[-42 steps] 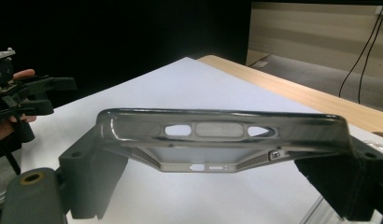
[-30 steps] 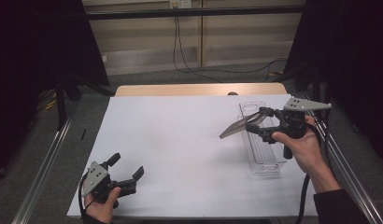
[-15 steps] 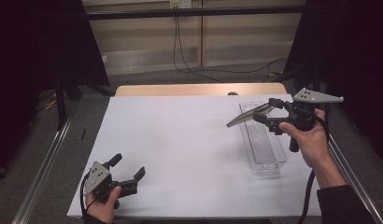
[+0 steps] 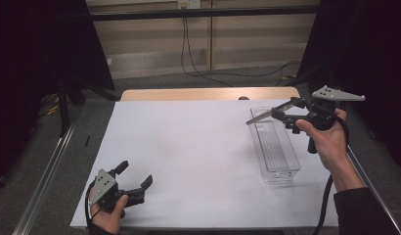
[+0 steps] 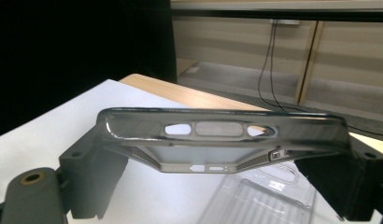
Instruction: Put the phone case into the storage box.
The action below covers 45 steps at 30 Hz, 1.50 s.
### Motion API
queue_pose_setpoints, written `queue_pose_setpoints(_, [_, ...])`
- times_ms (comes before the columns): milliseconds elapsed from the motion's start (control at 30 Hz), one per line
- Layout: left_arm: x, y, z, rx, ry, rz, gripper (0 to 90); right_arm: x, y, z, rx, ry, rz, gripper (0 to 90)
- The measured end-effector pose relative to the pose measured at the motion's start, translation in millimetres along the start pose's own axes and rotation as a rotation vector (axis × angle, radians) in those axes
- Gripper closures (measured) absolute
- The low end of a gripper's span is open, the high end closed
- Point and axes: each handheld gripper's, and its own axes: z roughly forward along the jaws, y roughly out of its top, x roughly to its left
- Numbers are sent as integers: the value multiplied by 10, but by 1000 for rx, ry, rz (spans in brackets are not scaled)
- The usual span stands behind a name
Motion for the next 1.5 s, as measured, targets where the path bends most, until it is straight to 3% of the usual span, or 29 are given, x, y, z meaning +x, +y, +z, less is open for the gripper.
queue_pose_setpoints(100, [1, -3, 8, 9, 18, 8, 26, -23, 2, 37, 12, -25, 2, 120])
queue_pose_setpoints(633, [31, -5, 5, 16, 25, 4, 26, -147, 41, 159, 31, -141, 20, 120])
queue_pose_setpoints(867, [20, -5, 11, 18, 9, 4, 26, -183, 28, 217, 44, -181, 36, 120])
queue_pose_setpoints(1200, [22, -6, 12, 10, 14, -8, 27, -262, -2, 310, 100, -241, 39, 120])
queue_pose_setpoints(1500, [26, -5, 11, 17, 11, 9, 27, -280, 23, 435, 155, -285, 46, 120])
